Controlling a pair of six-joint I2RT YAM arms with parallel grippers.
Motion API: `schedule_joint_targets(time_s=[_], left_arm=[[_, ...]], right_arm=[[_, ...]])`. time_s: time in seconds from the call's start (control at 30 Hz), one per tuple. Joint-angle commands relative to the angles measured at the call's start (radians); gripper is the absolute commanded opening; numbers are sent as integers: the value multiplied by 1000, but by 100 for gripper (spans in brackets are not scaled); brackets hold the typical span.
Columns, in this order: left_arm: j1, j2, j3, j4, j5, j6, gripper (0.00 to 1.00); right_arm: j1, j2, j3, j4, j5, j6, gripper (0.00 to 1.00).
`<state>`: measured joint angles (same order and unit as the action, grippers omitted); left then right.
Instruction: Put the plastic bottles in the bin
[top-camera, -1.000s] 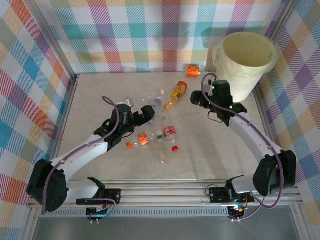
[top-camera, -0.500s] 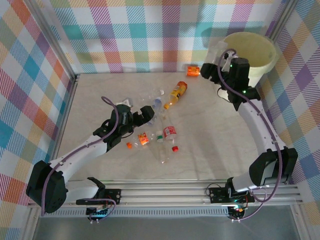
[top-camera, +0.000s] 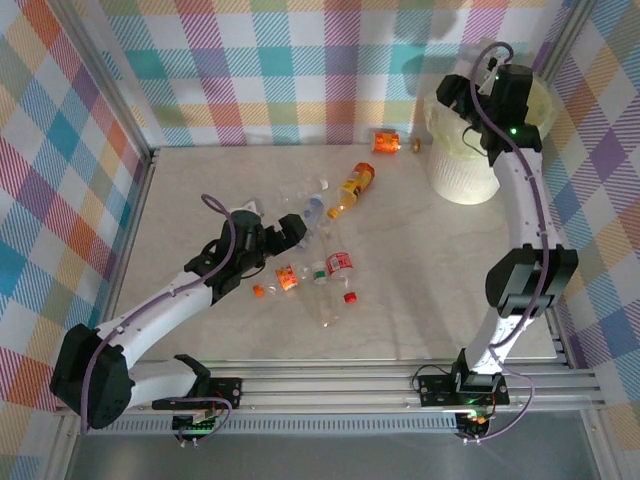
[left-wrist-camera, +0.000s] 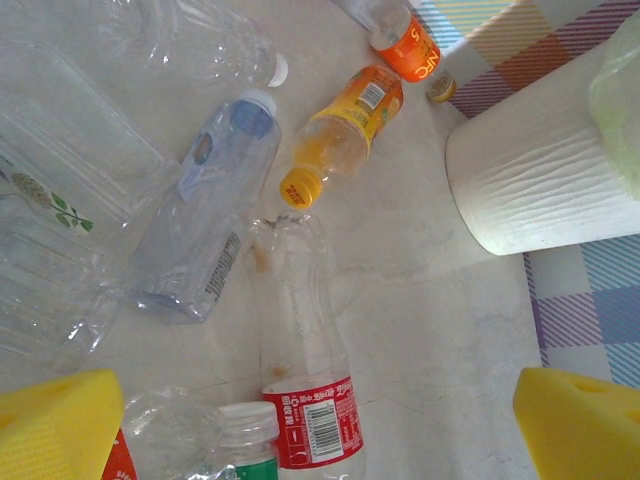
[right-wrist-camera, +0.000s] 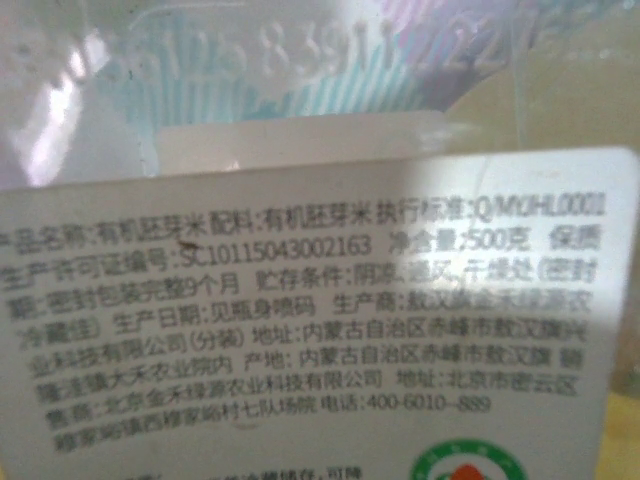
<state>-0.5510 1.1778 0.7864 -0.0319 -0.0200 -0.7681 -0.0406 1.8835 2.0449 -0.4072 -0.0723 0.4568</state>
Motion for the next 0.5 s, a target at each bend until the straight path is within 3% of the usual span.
schedule_joint_targets(time_s=[0.0, 0.47], left_arm=[[10, -40, 5, -24, -29, 20, 100], [10, -42, 0, -33, -39, 23, 100]], right_arm=[[-19, 36, 81, -71, 81, 34, 73], [-117, 120, 94, -40, 248, 313, 77]])
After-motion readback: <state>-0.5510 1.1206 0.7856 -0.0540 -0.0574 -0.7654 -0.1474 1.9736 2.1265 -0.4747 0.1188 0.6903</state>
